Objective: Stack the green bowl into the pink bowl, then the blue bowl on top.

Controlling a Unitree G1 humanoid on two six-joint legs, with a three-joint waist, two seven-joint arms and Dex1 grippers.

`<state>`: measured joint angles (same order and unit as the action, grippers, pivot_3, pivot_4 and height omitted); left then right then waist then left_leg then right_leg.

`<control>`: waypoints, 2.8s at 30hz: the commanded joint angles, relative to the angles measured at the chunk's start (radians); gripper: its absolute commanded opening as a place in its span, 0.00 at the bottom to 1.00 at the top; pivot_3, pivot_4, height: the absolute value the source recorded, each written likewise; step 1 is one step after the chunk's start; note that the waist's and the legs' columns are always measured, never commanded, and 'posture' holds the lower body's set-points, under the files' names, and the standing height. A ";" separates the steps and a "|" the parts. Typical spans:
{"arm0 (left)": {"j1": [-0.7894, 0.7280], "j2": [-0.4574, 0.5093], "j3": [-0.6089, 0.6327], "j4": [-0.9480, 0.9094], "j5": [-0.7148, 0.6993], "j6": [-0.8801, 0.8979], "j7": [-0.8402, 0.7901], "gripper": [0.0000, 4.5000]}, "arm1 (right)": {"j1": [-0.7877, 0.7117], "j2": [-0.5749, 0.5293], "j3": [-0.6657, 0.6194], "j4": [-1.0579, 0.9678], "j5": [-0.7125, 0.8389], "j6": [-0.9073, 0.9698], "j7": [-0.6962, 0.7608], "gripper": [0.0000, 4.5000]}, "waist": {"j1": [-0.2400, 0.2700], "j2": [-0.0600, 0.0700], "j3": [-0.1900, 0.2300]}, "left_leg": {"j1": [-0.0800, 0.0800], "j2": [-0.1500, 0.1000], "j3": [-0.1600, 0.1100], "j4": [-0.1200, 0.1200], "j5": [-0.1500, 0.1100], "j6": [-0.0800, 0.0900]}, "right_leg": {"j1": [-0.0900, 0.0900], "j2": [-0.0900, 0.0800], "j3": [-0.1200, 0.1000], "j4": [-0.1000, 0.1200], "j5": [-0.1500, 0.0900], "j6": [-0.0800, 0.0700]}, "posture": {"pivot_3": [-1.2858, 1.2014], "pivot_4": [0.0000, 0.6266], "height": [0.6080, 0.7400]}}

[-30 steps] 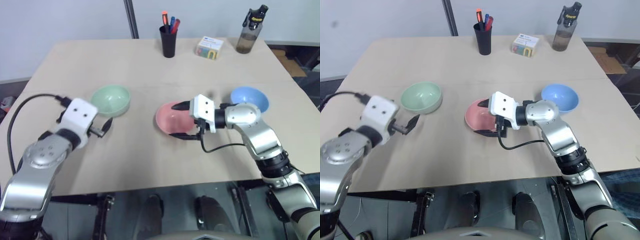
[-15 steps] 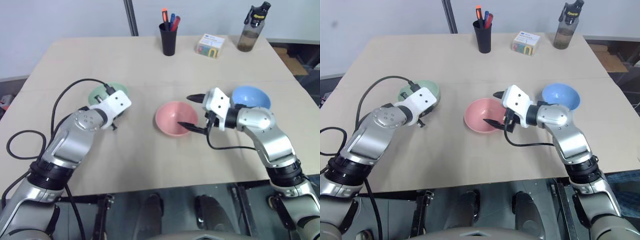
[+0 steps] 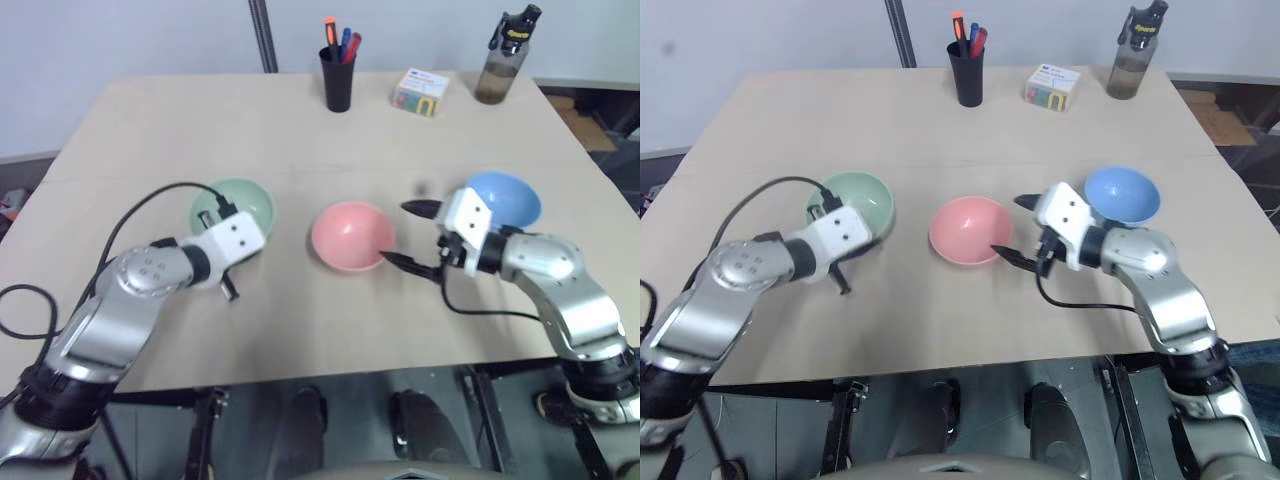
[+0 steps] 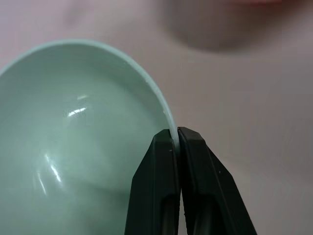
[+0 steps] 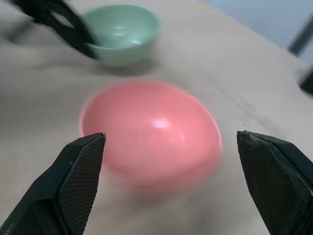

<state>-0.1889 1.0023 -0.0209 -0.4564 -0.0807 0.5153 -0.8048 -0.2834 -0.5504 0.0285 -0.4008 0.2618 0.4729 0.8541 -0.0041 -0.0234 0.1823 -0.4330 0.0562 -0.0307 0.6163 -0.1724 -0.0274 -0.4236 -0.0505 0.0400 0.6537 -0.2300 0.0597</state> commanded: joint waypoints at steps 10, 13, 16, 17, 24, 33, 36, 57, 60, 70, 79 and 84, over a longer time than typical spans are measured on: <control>-0.399 -0.180 -0.199 0.032 -0.101 -0.099 -0.212 0.02 | 0.369 -0.044 -0.263 -0.271 0.146 -0.069 -0.038 1.00 | -0.008 0.000 0.000 | 0.002 -0.001 -0.001 0.007 0.000 0.000 | 0.007 0.001 0.001 0.000 -0.001 0.003 | 0.52 0.24 1.00; -0.454 -0.207 -0.253 0.104 -0.114 -0.107 -0.294 0.02 | 0.443 -0.039 -0.310 -0.321 0.146 -0.085 -0.063 1.00 | -0.011 0.000 0.000 | 0.003 0.000 -0.001 0.007 0.000 0.000 | 0.006 0.002 0.001 0.001 -0.001 0.003 | 0.52 0.24 1.00; -0.475 -0.220 -0.260 0.155 -0.112 -0.135 -0.329 0.16 | 0.459 -0.038 -0.308 -0.341 0.141 -0.086 -0.093 1.00 | -0.015 0.001 0.000 | 0.003 0.000 -0.002 0.007 0.000 0.000 | 0.006 0.002 0.001 0.001 -0.001 0.003 | 0.52 0.24 1.00; -0.481 -0.227 -0.263 0.169 -0.105 -0.145 -0.331 0.18 | 0.460 -0.038 -0.306 -0.344 0.136 -0.087 -0.102 1.00 | -0.015 0.001 0.000 | 0.003 0.000 -0.001 0.007 0.000 0.000 | 0.006 0.002 0.001 0.001 -0.001 0.003 | 0.52 0.24 1.00; -0.455 -0.253 -0.160 0.159 -0.186 -0.041 -0.302 0.41 | 0.383 -0.094 -0.220 -0.247 -0.011 0.002 -0.219 1.00 | -0.015 0.000 0.000 | 0.002 0.000 -0.002 0.011 0.000 0.000 | 0.007 0.002 0.001 0.002 -0.001 0.003 | 0.52 0.24 1.00; -0.075 -0.298 0.271 -0.032 -0.559 0.094 -0.218 0.57 | -0.079 -0.135 -0.019 0.291 -0.176 -0.048 -0.205 1.00 | -0.038 0.001 0.002 | 0.003 0.000 -0.002 0.011 0.000 0.001 | 0.007 0.002 0.002 0.004 -0.001 0.003 | 0.52 0.24 1.00; 0.004 -0.286 0.343 -0.060 -0.627 0.093 -0.223 0.82 | -0.178 -0.129 0.022 0.430 -0.208 -0.074 -0.185 1.00 | -0.031 0.001 0.002 | 0.002 0.000 -0.002 0.010 0.000 0.001 | 0.006 0.002 0.002 0.003 -0.001 0.003 | 0.52 0.24 1.00; 0.231 -0.271 0.404 -0.133 -0.620 -0.006 -0.086 1.00 | -0.333 -0.139 0.060 0.423 -0.166 0.028 -0.004 0.01 | -0.036 0.002 0.002 | 0.002 0.000 -0.001 0.010 -0.001 0.001 | 0.006 0.002 0.003 0.003 -0.001 0.002 | 0.52 0.24 1.00; 0.273 -0.306 0.427 -0.115 -0.600 -0.060 -0.068 1.00 | -0.322 -0.133 0.060 0.259 -0.075 0.094 0.065 0.01 | -0.037 0.002 0.003 | 0.003 0.000 -0.001 0.008 -0.001 0.001 | 0.006 0.002 0.003 0.003 -0.001 0.002 | 0.52 0.24 1.00; 0.413 -0.263 0.511 -0.116 -0.689 -0.045 -0.149 1.00 | -0.459 0.056 0.239 0.104 0.036 0.200 0.078 0.01 | -0.032 0.002 0.002 | 0.002 0.000 -0.001 0.008 -0.001 0.001 | 0.004 0.001 0.002 0.003 -0.001 0.002 | 0.52 0.24 1.00; 0.447 -0.256 0.538 -0.177 -0.720 -0.047 -0.125 1.00 | -0.476 0.085 0.278 0.194 -0.002 0.133 0.089 0.63 | -0.032 0.002 0.002 | 0.000 0.000 -0.001 0.007 -0.001 0.001 | 0.003 0.001 0.002 0.002 0.000 0.000 | 0.52 0.24 1.00; 0.435 -0.312 0.493 -0.179 -0.630 -0.095 -0.035 1.00 | -0.390 0.035 0.161 0.105 0.058 0.127 0.079 0.73 | -0.029 0.002 0.002 | 0.001 0.000 -0.001 0.006 -0.001 0.001 | 0.003 0.001 0.002 0.002 -0.001 0.001 | 0.52 0.24 1.00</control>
<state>0.2521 0.7146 0.4820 -0.6096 -0.7295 0.4505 -0.8805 -0.7003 -0.5007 0.2839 -0.2259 0.2726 0.6144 0.9365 -0.0336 -0.0213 0.1847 -0.4320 0.0562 -0.0312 0.6224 -0.1731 -0.0267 -0.4210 -0.0495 0.0424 0.6553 -0.2305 0.0607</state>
